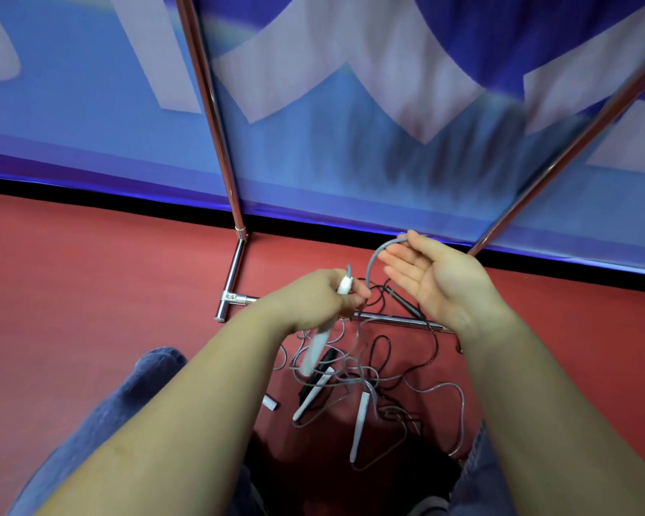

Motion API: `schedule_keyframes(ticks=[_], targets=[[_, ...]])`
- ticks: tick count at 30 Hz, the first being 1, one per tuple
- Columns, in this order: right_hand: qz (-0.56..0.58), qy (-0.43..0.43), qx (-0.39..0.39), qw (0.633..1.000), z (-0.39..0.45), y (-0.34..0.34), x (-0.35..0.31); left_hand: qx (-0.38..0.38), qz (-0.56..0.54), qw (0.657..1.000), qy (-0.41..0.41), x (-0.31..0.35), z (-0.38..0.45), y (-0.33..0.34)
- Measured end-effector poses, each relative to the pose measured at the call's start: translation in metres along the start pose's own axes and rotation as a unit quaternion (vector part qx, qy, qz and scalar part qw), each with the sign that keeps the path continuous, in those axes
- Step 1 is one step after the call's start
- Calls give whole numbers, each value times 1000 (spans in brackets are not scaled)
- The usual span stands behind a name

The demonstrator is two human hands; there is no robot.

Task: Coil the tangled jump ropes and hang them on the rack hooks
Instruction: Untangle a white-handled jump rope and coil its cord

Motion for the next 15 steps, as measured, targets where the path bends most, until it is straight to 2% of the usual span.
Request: schedule_keyframes(ticks=[3,5,10,13,15], targets=[[53,-1,9,999,-2,1,-1,57,-56,996,28,3,1,-4],[64,-2,10,998,-3,1,-2,94,-52,994,31,2,2,-8],[79,-8,-7,997,-4,6,-2,36,10,998,55,9,1,1],[88,-12,-18,996,-3,8,-2,65,6,995,74,10,1,-1],[77,-14,-30,996,-1,8,-1,93,-38,992,77,8,3,-5]])
Point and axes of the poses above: each hand's wrist, its own z-axis towards the middle knuckle, its own y-axis out of the palm, x = y × z, the point moved 4 cm from there along z, towards the middle knuckle, and after that the axes turned 12 degrees about -x, right-handed, at the moved point
